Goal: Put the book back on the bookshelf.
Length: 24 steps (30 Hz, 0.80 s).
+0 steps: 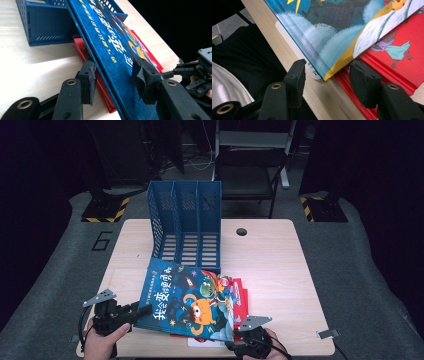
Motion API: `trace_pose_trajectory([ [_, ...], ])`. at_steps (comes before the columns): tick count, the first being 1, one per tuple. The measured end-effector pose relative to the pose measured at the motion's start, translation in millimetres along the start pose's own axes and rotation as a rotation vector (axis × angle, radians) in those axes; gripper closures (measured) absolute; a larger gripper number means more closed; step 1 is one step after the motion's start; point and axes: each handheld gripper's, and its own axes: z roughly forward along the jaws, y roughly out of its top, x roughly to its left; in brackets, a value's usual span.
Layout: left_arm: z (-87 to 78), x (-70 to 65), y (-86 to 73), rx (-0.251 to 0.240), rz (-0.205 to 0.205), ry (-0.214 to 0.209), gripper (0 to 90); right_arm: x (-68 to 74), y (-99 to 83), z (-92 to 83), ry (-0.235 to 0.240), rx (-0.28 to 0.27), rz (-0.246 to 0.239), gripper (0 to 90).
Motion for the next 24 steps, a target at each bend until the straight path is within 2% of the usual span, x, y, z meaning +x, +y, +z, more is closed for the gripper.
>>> trace_pose_trajectory([
  [5, -1.9, -7.1, 5.3, -0.008, -0.004, -0.027, 58.7, 0.7, 0.6, 1.2, 0.013, -0.005, 0.024, 46.9],
  [8, -4.9, -11.5, 9.4, -0.008, 0.012, -0.021, 59.4, 0.4, 1.1, 2.6, 0.012, -0.013, 0.001, 47.0],
  [12, -7.4, -16.4, 14.2, -0.017, 0.024, -0.016, 59.9, 2.7, 2.2, 4.3, 0.02, -0.011, 0.028, 48.1],
  [14, -7.6, -17.0, 16.3, -0.025, 0.03, -0.021, 59.8, 2.2, 2.4, 4.6, 0.025, -0.003, 0.018, 48.8],
  [20, -7.4, -19.6, 17.8, -0.024, 0.01, -0.036, 59.0, 1.7, 2.2, 5.0, 0.034, -0.01, 0.025, 48.9],
  [24, -6.0, -20.2, 17.6, -0.006, -0.001, -0.05, 58.5, 1.8, 2.2, 4.9, 0.034, -0.01, 0.025, 48.9],
])
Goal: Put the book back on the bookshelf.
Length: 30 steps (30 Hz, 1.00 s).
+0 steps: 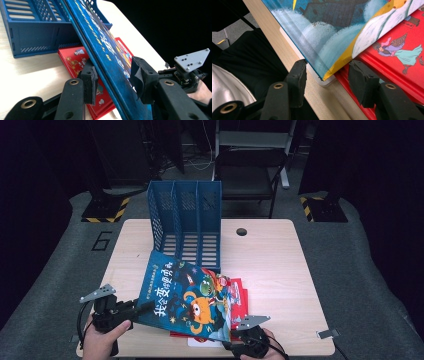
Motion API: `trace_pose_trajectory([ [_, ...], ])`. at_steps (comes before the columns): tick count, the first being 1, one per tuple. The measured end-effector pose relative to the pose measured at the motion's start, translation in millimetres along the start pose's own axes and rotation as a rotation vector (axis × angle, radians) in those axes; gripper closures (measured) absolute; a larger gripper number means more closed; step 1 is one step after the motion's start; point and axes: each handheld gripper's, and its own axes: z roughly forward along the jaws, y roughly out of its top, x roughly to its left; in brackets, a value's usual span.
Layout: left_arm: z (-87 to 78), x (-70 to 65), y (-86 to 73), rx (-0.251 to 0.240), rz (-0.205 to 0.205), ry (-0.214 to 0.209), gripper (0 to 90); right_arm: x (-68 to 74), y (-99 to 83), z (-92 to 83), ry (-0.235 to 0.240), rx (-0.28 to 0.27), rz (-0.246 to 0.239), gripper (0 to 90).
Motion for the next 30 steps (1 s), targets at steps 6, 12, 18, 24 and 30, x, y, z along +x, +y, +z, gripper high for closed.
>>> trace_pose_trajectory([
  [6, 7.0, -4.2, -4.0, 0.019, 0.008, 0.002, 58.3, 0.9, 0.7, 1.3, -0.006, -0.007, -0.007, 49.1],
  [12, 9.7, -5.9, -7.5, 0.045, 0.011, 0.006, 60.3, 1.4, 0.7, 1.5, -0.007, -0.006, -0.011, 49.1],
  [18, 9.2, -8.4, -5.5, 0.042, -0.006, -0.006, 62.4, 2.6, 1.3, 2.4, -0.003, -0.002, 0.001, 49.0],
  [24, 6.9, -11.1, -1.9, 0.034, 0.007, 0.005, 63.2, 4.4, 2.6, 5.0, -0.004, -0.011, 0.004, 49.1],
  [30, 4.2, -16.8, 1.4, 0.045, 0.009, 0.009, 63.4, 6.5, 3.8, 7.0, -0.011, -0.01, -0.009, 50.1],
])
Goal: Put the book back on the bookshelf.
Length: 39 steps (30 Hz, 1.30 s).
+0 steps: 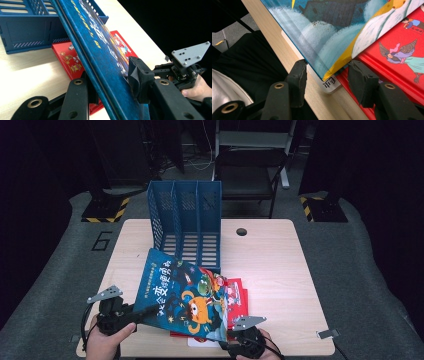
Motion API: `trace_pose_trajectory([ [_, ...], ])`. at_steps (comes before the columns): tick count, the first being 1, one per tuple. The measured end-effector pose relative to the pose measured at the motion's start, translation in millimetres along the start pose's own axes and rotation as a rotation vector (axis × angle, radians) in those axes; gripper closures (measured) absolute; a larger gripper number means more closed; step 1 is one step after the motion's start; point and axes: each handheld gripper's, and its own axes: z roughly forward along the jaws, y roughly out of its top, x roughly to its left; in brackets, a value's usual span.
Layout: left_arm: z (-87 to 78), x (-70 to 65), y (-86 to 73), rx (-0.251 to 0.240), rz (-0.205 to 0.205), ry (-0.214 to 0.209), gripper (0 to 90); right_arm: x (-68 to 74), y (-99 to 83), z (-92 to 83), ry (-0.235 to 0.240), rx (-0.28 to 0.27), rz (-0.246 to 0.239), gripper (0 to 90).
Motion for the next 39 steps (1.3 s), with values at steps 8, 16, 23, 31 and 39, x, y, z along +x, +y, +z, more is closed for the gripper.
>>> trace_pose_trajectory([
  [8, -0.6, -0.7, 4.7, 0.006, 0.01, -0.015, 65.3, 1.2, -1.0, 0.9, 0.002, -0.01, 0.018, 50.5],
  [16, -2.0, -3.5, 7.5, 0.012, 0.016, -0.016, 65.7, 1.1, -1.4, 2.4, 0.012, -0.021, 0.033, 50.8],
  [23, -2.1, -7.3, 9.7, 0.021, 0.021, -0.012, 66.0, 1.2, -1.6, 3.2, 0.008, -0.02, 0.046, 51.0],
  [31, -1.4, -5.7, 10.0, 0.013, 0.019, -0.014, 66.1, 0.5, -1.7, 3.4, 0.018, -0.026, 0.044, 51.1],
  [39, 2.5, -8.3, 15.4, 0.054, -0.017, -0.021, 66.3, -0.4, -1.7, 3.1, 0.024, -0.026, 0.052, 51.1],
])
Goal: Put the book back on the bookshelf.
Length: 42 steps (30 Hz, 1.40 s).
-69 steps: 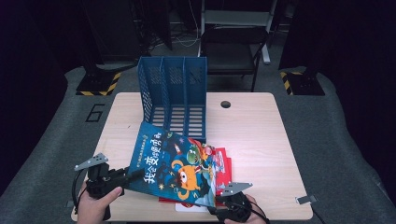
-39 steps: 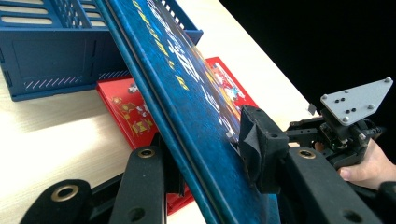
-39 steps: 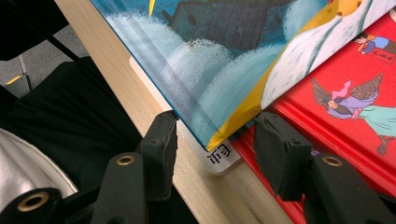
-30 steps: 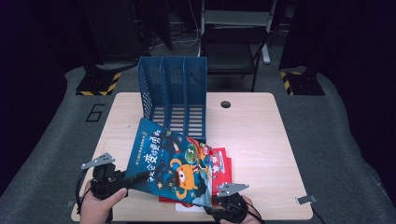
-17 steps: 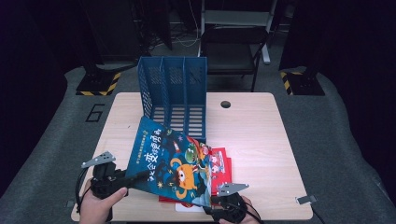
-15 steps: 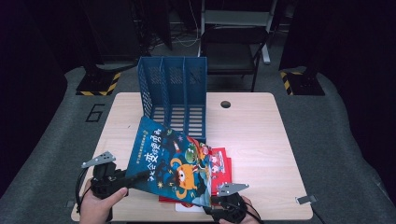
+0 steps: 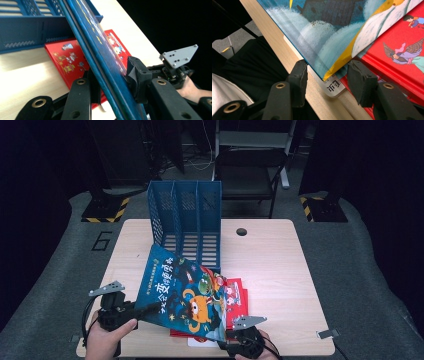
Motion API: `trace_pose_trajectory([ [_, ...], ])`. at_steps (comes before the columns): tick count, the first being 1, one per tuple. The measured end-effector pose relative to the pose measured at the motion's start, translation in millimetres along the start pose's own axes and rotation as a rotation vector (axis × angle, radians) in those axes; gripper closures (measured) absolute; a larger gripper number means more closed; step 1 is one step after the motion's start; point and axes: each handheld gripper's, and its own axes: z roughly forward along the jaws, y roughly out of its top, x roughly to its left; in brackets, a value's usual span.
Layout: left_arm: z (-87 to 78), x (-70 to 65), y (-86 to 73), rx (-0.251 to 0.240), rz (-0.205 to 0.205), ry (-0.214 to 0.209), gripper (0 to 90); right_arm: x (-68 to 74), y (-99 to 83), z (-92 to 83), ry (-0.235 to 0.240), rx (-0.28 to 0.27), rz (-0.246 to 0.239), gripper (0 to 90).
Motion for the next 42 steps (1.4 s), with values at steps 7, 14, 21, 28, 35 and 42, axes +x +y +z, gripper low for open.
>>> trace_pose_trajectory([
  [7, 10.7, -1.9, 5.7, 0.026, -0.011, 0.017, 64.4, -0.5, 0.1, 0.9, 0.009, -0.006, 0.008, 51.7],
  [14, 15.3, -4.5, 12.0, 0.034, -0.026, 0.021, 61.5, -2.0, 0.3, 1.1, 0.012, -0.008, 0.014, 53.0],
  [21, 21.4, -3.0, 14.8, 0.038, -0.029, 0.017, 61.8, -2.6, 0.0, 1.1, 0.016, -0.011, 0.019, 53.2],
  [28, 22.5, -4.7, 14.5, 0.035, -0.015, 0.041, 68.0, -2.3, -0.2, 1.3, 0.016, -0.011, 0.028, 53.3],
  [35, 20.7, -7.1, 11.8, 0.029, -0.004, 0.041, 68.6, -1.0, -0.6, 1.1, 0.009, -0.011, 0.024, 53.2],
  [42, 18.1, -0.6, 5.6, 0.012, -0.013, 0.028, 69.3, 0.9, -0.9, 1.3, -0.001, -0.013, 0.002, 53.3],
])
